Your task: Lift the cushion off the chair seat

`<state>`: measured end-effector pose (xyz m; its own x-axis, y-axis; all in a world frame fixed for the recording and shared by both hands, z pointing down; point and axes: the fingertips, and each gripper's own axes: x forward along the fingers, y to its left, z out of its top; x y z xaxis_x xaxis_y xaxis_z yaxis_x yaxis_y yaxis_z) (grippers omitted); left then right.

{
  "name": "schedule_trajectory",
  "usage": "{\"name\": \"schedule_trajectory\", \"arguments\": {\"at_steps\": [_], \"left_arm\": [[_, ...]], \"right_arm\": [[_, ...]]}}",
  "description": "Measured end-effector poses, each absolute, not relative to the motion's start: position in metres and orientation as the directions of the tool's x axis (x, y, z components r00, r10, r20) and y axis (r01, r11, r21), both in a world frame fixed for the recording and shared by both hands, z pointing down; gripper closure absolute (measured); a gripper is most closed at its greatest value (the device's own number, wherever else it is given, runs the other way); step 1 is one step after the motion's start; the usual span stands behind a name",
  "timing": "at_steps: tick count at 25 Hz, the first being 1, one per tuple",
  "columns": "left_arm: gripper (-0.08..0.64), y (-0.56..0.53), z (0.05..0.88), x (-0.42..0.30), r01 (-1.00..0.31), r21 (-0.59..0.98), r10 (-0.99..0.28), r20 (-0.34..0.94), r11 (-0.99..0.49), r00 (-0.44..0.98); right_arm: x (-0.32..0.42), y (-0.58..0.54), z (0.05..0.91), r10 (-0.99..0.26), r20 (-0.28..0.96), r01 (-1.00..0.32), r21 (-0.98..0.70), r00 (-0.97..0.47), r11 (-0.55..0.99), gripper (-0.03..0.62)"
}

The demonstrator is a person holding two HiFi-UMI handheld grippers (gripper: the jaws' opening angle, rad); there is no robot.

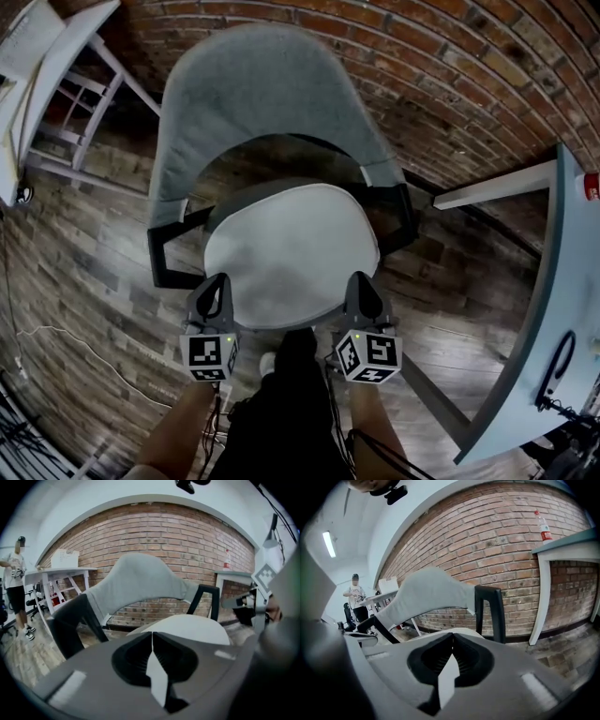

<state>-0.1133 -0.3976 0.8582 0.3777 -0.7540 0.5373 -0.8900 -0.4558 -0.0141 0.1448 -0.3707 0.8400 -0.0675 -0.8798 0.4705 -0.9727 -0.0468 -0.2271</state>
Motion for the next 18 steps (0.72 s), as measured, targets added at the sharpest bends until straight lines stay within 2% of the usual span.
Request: {"name": "schedule_trajectory", "arguments": {"at_steps": [1,3,6,10,12,18], "left_arm": [[0.566,-0.399,0.865,-0.116,-0.894,-0.009,-0.751,0.546,-0.448,0.371],[0.553,-0.402,0.879,-0.120,-0.904,0.008,-0.744,0.565,-0.427,0.356],[0.525,-0.404,0.894,-0.122,-0.915,0.020,-0.740,0.581,-0.404,0.339],[0.450,-0.406,0.911,-0.124,-0.928,0.023,-0.743,0.592,-0.373,0.313],[0.387,-0.410,0.917,-0.125,-0.938,0.028,-0.752,0.589,-0.347,0.296],[0.318,-0.418,0.933,-0.127,-0.959,0.017,-0.763,0.602,-0.283,0.236]], "right_arm": [[0.146,-0.372,0.848,-0.877,0.477,-0.972,-0.228,-0.063,-0.054,0.591],[0.149,-0.376,0.861,-0.872,0.485,-0.970,-0.234,-0.059,-0.064,0.517],[0.158,-0.378,0.878,-0.865,0.500,-0.967,-0.236,-0.034,-0.098,0.493],[0.169,-0.377,0.895,-0.853,0.522,-0.965,-0.219,0.010,-0.145,0.410],[0.174,-0.377,0.904,-0.848,0.530,-0.962,-0.219,0.022,-0.161,0.362],[0.187,-0.383,0.922,-0.837,0.545,-0.954,-0.222,0.051,-0.202,0.284]]}}
